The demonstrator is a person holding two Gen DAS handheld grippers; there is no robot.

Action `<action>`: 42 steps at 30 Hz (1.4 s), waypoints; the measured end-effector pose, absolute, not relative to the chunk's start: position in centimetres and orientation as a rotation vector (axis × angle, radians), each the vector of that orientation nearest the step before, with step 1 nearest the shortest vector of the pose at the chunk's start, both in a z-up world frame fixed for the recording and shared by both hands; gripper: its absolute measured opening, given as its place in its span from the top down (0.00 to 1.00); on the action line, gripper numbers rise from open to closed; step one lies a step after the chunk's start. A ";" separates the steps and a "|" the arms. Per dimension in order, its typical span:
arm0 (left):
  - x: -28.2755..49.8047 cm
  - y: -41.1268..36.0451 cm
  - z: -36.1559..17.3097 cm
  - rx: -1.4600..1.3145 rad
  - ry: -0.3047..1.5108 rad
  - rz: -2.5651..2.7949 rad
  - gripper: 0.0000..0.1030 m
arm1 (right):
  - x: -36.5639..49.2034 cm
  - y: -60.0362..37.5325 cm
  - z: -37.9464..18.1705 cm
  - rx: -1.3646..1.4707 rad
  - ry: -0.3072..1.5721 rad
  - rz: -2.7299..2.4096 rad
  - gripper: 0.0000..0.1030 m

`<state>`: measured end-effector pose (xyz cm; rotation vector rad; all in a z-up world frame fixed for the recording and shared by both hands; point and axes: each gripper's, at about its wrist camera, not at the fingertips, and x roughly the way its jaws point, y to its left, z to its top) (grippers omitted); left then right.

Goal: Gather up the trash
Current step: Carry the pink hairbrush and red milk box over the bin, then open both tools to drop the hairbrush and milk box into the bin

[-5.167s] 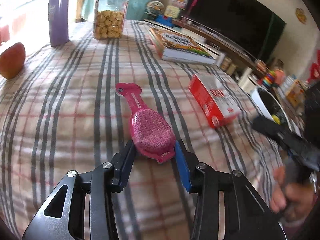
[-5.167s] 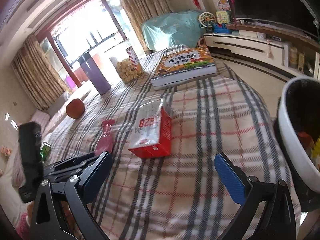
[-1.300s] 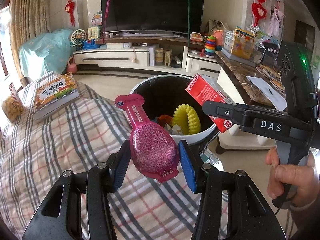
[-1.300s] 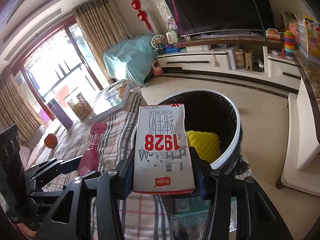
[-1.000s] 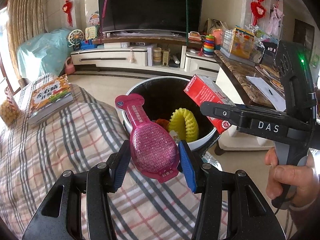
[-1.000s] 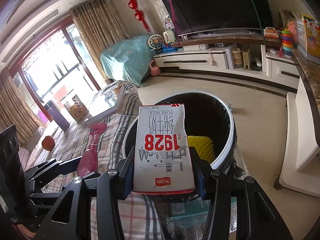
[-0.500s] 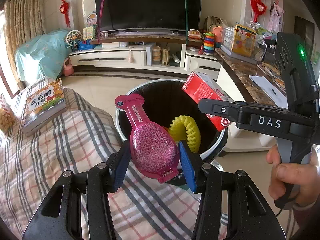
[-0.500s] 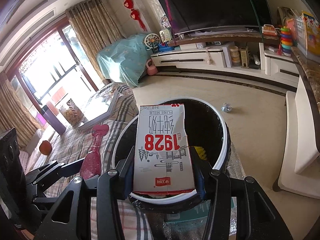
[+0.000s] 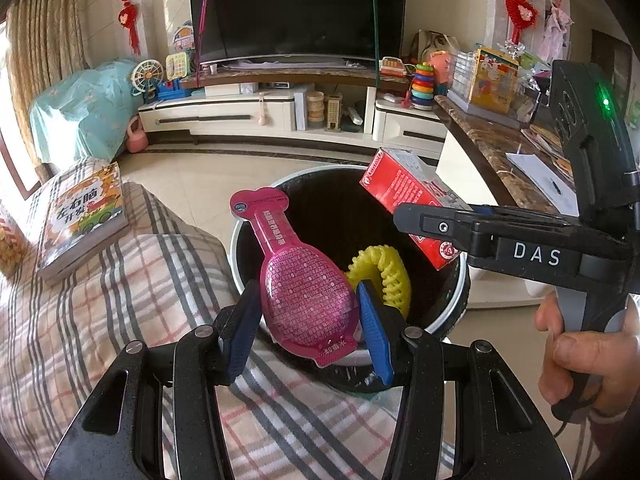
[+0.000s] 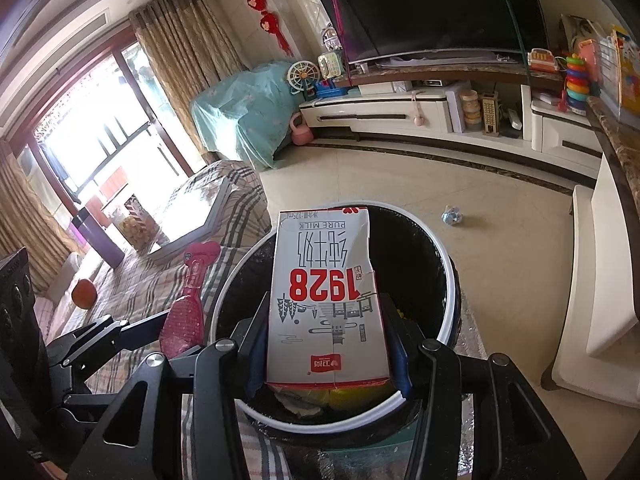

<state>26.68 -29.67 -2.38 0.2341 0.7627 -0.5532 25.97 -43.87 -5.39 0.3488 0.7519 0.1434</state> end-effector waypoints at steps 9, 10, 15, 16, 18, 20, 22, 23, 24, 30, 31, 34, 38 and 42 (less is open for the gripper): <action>27.9 -30.1 -2.8 0.234 0.775 -0.549 0.54 | 27.2 -44.0 -5.5 0.341 0.769 0.141 0.52; 28.0 -30.1 -2.8 0.233 0.778 -0.548 0.54 | 27.3 -44.0 -5.5 0.339 0.771 0.140 0.52; 28.5 -30.1 -3.2 0.225 0.794 -0.549 0.54 | 27.5 -43.8 -5.7 0.335 0.781 0.138 0.52; 28.6 -30.1 -3.3 0.221 0.798 -0.549 0.54 | 27.6 -43.9 -5.8 0.336 0.783 0.137 0.52; 28.7 -30.1 -3.3 0.216 0.801 -0.551 0.54 | 27.7 -44.0 -5.9 0.338 0.785 0.136 0.52; 28.8 -30.2 -3.3 0.213 0.803 -0.554 0.54 | 27.8 -44.0 -5.9 0.340 0.788 0.135 0.52; 28.8 -30.2 -3.3 0.215 0.803 -0.555 0.54 | 27.9 -44.2 -5.9 0.340 0.790 0.134 0.52; 28.9 -30.3 -3.3 0.216 0.803 -0.556 0.54 | 27.9 -44.2 -5.9 0.341 0.790 0.133 0.52; 28.9 -30.4 -3.2 0.216 0.804 -0.557 0.54 | 28.0 -44.3 -6.0 0.343 0.791 0.133 0.52; 29.0 -30.6 -3.3 0.211 0.816 -0.562 0.54 | 28.0 -44.6 -5.9 0.353 0.789 0.133 0.52; 28.9 -30.6 -3.3 0.211 0.817 -0.563 0.54 | 28.1 -44.6 -5.8 0.353 0.789 0.132 0.52; 29.0 -30.8 -3.3 0.211 0.818 -0.565 0.54 | 28.1 -44.7 -5.8 0.359 0.790 0.131 0.52; 29.1 -31.0 -3.1 0.208 0.824 -0.571 0.53 | 28.2 -44.9 -5.7 0.367 0.789 0.130 0.50; 29.0 -31.0 -2.9 0.203 0.832 -0.574 0.51 | 28.3 -45.4 -5.5 0.396 0.789 0.133 0.47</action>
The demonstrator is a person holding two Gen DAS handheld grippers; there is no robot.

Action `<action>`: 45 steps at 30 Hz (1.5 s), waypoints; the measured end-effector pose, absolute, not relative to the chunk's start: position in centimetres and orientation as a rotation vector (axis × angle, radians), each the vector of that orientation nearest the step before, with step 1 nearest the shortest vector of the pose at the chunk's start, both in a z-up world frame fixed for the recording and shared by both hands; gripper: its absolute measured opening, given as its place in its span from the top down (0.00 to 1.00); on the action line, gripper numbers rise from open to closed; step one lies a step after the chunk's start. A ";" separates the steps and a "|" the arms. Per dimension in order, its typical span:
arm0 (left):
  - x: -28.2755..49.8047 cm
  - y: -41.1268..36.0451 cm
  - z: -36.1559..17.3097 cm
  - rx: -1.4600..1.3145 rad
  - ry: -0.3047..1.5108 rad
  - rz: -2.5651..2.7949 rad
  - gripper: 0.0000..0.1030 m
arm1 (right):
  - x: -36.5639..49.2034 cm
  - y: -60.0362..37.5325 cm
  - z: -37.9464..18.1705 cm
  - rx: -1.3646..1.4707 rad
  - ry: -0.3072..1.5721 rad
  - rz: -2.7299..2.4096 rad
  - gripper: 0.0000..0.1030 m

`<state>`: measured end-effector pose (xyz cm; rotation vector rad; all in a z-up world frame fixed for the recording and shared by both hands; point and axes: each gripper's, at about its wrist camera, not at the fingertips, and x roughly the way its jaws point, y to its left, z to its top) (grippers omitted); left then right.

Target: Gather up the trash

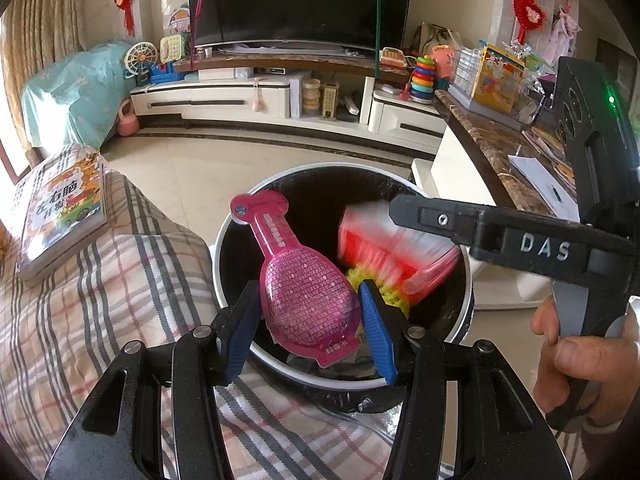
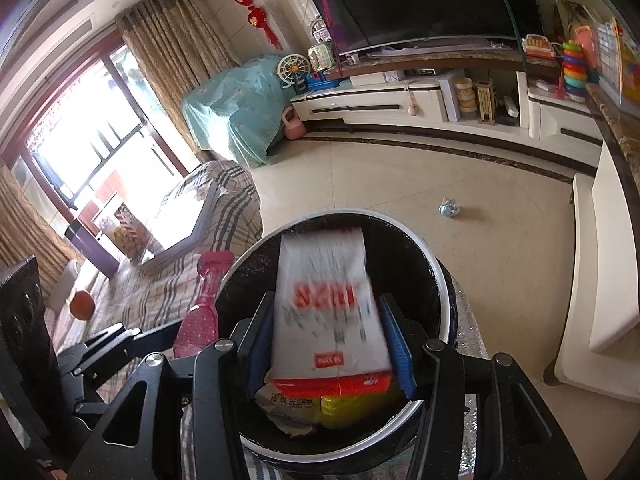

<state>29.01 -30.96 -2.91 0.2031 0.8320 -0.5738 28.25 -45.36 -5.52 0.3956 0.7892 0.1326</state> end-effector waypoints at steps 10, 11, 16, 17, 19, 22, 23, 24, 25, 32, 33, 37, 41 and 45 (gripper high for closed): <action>26.2 -27.8 -2.0 0.138 0.785 -0.536 0.30 | 24.8 -45.9 -3.2 0.443 0.681 0.106 0.25; 25.9 -27.3 -2.0 0.126 0.782 -0.532 0.30 | 24.4 -45.9 -3.1 0.448 0.672 0.103 0.20; 23.4 -23.6 -1.6 0.022 0.744 -0.496 0.24 | 21.8 -45.3 -3.1 0.489 0.646 0.084 0.12; 22.9 -23.0 -1.6 0.002 0.739 -0.491 0.24 | 21.3 -45.1 -3.3 0.500 0.649 0.081 0.11; 22.1 -22.0 -1.6 -0.024 0.733 -0.481 0.22 | 20.2 -44.6 -3.6 0.520 0.648 0.074 0.10; 20.6 -20.3 -1.7 -0.048 0.713 -0.462 0.19 | 18.7 -43.6 -4.3 0.528 0.655 0.070 0.06; 20.2 -20.1 -1.7 -0.052 0.709 -0.456 0.19 | 18.1 -43.2 -4.5 0.526 0.656 0.070 0.06; 19.7 -19.6 -1.8 -0.059 0.702 -0.449 0.18 | 17.7 -42.9 -4.6 0.526 0.655 0.069 0.06; 19.0 -19.0 -1.8 -0.071 0.693 -0.443 0.17 | 17.3 -42.6 -4.7 0.527 0.654 0.068 0.06; 15.5 -16.8 -1.9 -0.087 0.648 -0.408 0.16 | 13.3 -41.0 -5.3 0.550 0.579 0.063 0.06; 14.9 -16.6 -1.8 -0.083 0.636 -0.403 0.16 | 12.8 -40.6 -5.3 0.537 0.569 0.057 0.06; 12.7 -15.9 -1.2 -0.063 0.576 -0.380 0.14 | 11.4 -39.4 -5.0 0.456 0.537 0.032 0.06; 10.6 -15.5 -0.4 -0.048 0.498 -0.341 0.08 | 9.7 -37.9 -3.4 0.337 0.458 -0.005 0.06; 8.6 -14.8 0.2 -0.030 0.387 -0.256 0.00 | 7.1 -36.6 -1.6 0.207 0.312 -0.106 0.00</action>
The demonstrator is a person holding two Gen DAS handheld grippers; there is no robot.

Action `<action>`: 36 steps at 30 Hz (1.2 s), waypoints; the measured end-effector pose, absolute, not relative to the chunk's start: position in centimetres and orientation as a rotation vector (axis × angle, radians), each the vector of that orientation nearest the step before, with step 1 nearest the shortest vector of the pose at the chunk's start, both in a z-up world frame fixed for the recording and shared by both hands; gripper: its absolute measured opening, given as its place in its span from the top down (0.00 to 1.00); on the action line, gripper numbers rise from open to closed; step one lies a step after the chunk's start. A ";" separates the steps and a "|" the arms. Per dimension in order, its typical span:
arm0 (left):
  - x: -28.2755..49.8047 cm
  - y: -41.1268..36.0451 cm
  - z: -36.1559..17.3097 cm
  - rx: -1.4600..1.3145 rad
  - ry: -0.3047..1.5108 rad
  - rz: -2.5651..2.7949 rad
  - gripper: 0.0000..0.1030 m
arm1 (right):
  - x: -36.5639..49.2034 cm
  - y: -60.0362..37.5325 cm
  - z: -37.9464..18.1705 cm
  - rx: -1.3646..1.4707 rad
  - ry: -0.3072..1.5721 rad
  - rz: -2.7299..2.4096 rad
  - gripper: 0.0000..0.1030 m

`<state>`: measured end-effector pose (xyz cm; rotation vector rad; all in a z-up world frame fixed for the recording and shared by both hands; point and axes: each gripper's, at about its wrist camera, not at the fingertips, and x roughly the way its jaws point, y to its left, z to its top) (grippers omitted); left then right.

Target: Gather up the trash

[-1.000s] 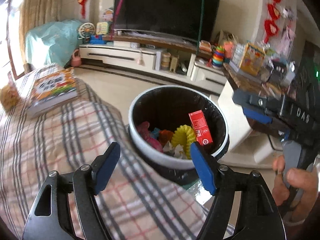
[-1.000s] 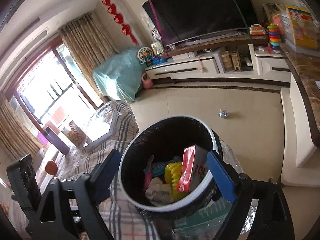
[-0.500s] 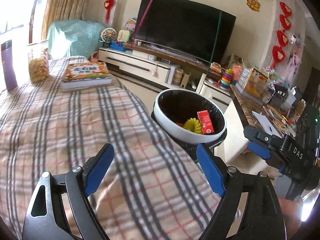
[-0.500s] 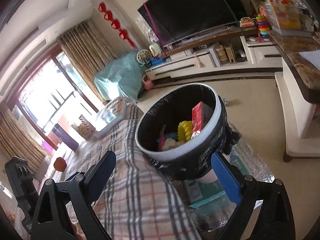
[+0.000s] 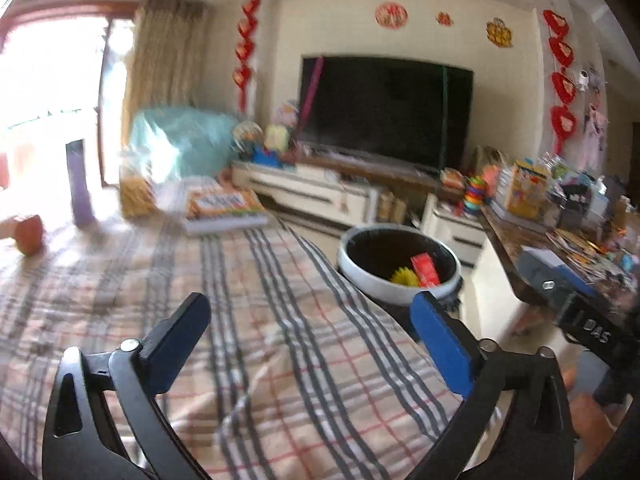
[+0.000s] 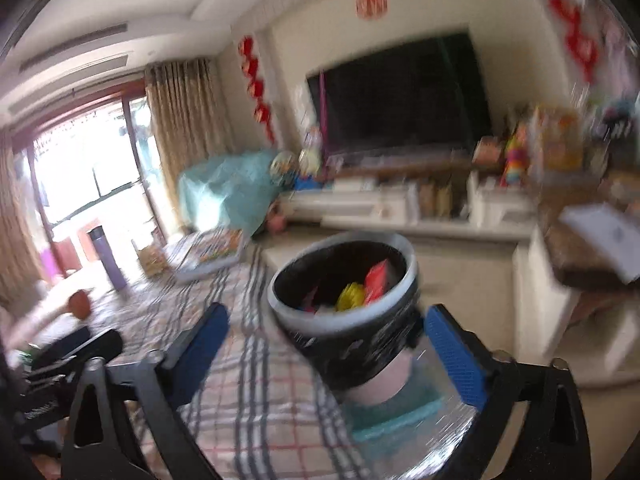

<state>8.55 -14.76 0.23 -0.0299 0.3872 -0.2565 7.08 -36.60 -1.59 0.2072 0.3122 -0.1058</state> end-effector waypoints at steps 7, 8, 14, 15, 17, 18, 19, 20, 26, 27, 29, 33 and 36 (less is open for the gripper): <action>7.1 -14.1 -0.9 -0.011 0.353 -0.187 0.00 | 5.2 -35.7 -1.8 0.162 0.246 -0.147 0.00; 7.0 -13.9 -1.1 -0.011 0.352 -0.178 0.00 | 5.1 -35.7 -2.1 0.166 0.248 -0.149 0.00; 6.3 -13.5 -1.6 0.007 0.326 -0.136 0.00 | 4.5 -35.3 -3.1 0.167 0.263 -0.166 0.00; 6.2 -13.4 -1.6 0.005 0.320 -0.136 0.00 | 4.5 -35.2 -3.1 0.166 0.261 -0.165 0.00; 6.1 -13.2 -1.5 0.006 0.310 -0.128 0.00 | 4.3 -35.0 -3.2 0.154 0.256 -0.166 0.00; 6.1 -13.2 -1.6 0.009 0.309 -0.128 0.00 | 4.3 -34.8 -3.2 0.146 0.257 -0.166 0.00; 6.0 -13.1 -1.6 0.011 0.310 -0.125 0.00 | 4.4 -34.7 -3.2 0.144 0.259 -0.165 0.00; 6.0 -13.1 -1.6 0.010 0.309 -0.126 0.00 | 4.4 -34.6 -3.3 0.143 0.260 -0.164 0.00; 5.5 -12.9 -1.6 0.015 0.293 -0.121 0.00 | 4.4 -34.2 -3.5 0.137 0.262 -0.158 0.00; 5.4 -12.9 -1.6 0.016 0.292 -0.122 0.00 | 4.4 -34.3 -3.5 0.138 0.263 -0.158 0.00; 5.3 -12.9 -1.6 0.018 0.290 -0.118 0.00 | 4.5 -34.3 -3.5 0.141 0.266 -0.157 0.00; 5.2 -12.9 -1.5 0.020 0.288 -0.115 0.00 | 4.4 -34.2 -3.6 0.142 0.267 -0.155 0.00; 5.1 -12.9 -1.5 0.021 0.287 -0.111 0.00 | 4.4 -34.2 -3.6 0.138 0.265 -0.152 0.00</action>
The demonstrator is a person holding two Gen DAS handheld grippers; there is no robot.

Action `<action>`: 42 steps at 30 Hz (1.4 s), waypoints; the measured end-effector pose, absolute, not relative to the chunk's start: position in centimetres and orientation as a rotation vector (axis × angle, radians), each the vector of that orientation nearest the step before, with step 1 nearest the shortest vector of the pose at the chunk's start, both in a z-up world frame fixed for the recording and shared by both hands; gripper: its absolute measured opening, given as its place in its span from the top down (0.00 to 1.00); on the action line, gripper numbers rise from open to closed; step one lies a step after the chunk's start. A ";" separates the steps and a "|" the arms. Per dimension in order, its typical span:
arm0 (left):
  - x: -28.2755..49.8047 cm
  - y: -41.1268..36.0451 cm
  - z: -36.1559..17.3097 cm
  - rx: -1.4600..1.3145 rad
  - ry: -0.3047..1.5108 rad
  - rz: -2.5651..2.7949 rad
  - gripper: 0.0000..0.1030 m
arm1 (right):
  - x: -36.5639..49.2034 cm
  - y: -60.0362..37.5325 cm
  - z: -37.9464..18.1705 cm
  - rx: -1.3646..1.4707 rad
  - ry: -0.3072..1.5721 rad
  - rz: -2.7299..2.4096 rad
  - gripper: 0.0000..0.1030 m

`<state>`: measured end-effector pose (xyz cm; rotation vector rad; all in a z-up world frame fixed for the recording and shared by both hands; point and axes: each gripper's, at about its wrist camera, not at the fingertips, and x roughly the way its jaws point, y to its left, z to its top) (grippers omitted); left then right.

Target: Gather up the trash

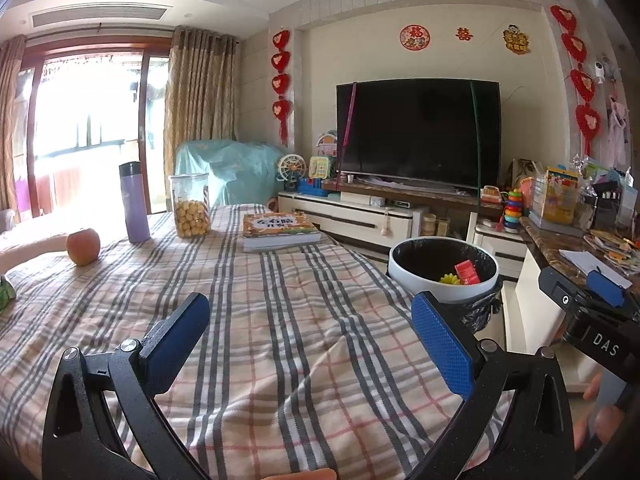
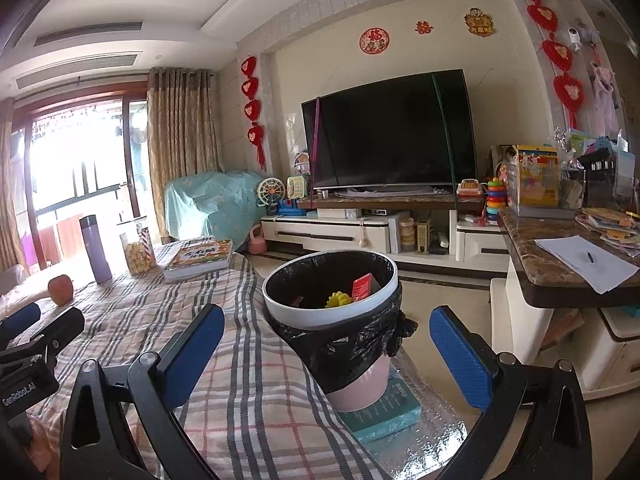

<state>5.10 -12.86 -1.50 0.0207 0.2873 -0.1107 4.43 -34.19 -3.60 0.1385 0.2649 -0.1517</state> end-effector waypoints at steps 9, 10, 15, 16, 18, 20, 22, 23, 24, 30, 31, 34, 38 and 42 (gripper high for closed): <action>4.9 -13.0 -1.4 0.031 0.276 -0.102 0.00 | 4.2 -33.8 -3.7 0.133 0.262 -0.154 0.00; 4.9 -13.0 -1.4 0.034 0.275 -0.099 0.00 | 4.2 -33.8 -3.7 0.133 0.261 -0.152 0.00; 4.8 -13.0 -1.5 0.033 0.275 -0.100 0.00 | 4.1 -33.6 -3.6 0.135 0.261 -0.149 0.00; 4.8 -13.0 -1.5 0.033 0.274 -0.101 0.00 | 4.1 -33.6 -3.6 0.134 0.261 -0.149 0.00; 4.8 -13.0 -1.5 0.033 0.274 -0.100 0.00 | 4.1 -33.6 -3.6 0.135 0.260 -0.148 0.00; 4.8 -13.0 -1.5 0.035 0.274 -0.100 0.00 | 4.1 -33.6 -3.6 0.136 0.261 -0.147 0.00; 4.8 -13.0 -1.5 0.034 0.275 -0.100 0.00 | 4.1 -33.6 -3.6 0.136 0.261 -0.148 0.00; 4.8 -13.0 -1.5 0.034 0.275 -0.101 0.00 | 4.1 -33.6 -3.6 0.135 0.261 -0.147 0.00; 4.8 -13.0 -1.5 0.033 0.277 -0.101 0.00 | 4.1 -33.5 -3.6 0.135 0.261 -0.148 0.00; 4.8 -13.0 -1.5 0.032 0.277 -0.103 0.00 | 4.1 -33.3 -3.6 0.131 0.264 -0.143 0.00; 4.8 -13.0 -1.5 0.033 0.277 -0.101 0.00 | 4.2 -33.3 -3.6 0.130 0.264 -0.142 0.00; 4.8 -12.9 -1.6 0.031 0.278 -0.104 0.00 | 4.2 -33.3 -3.6 0.129 0.263 -0.141 0.00; 4.8 -13.0 -1.6 0.031 0.278 -0.103 0.00 | 4.1 -33.3 -3.5 0.130 0.260 -0.137 0.00; 4.8 -12.9 -1.6 0.031 0.279 -0.104 0.00 | 4.1 -33.3 -3.5 0.130 0.261 -0.136 0.00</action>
